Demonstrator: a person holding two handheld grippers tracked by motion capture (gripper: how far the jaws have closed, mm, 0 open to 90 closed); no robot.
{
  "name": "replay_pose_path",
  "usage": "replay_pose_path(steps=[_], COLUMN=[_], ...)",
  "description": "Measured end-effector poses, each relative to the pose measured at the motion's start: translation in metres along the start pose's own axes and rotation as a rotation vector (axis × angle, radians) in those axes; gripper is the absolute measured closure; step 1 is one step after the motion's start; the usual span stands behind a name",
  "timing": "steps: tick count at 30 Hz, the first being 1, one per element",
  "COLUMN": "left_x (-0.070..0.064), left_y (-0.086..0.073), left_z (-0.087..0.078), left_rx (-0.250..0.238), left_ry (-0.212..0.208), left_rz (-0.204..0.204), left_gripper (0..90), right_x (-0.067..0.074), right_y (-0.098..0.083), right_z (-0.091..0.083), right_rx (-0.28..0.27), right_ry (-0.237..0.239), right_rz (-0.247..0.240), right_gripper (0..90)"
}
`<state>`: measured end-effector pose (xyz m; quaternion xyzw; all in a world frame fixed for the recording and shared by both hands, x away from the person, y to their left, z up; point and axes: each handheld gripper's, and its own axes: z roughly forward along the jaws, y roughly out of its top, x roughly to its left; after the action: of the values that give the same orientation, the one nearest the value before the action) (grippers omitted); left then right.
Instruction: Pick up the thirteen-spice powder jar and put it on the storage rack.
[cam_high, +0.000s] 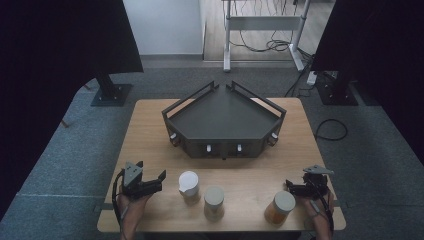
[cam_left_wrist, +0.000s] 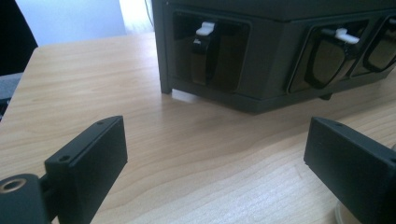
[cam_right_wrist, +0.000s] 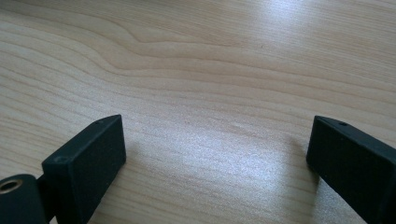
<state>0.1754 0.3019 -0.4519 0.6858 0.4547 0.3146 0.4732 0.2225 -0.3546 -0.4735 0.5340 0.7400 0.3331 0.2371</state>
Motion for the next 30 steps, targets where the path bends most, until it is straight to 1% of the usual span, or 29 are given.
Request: replay_pose_path(steps=[24, 30], left_x=[-0.006, -0.008], left_y=[0.005, 0.006], left_z=[-0.015, -0.02], left_rx=[-0.098, -0.13], left_ry=[-0.018, -0.025], left_rz=[0.002, 0.006], left_gripper=[5.6, 5.6], right_x=[0.0, 0.0], right_y=[0.0, 0.0], right_z=[0.0, 0.0], right_rx=[0.0, 0.0], right_ry=[0.0, 0.0], right_rz=[0.0, 0.0], right_gripper=[4.1, 4.1])
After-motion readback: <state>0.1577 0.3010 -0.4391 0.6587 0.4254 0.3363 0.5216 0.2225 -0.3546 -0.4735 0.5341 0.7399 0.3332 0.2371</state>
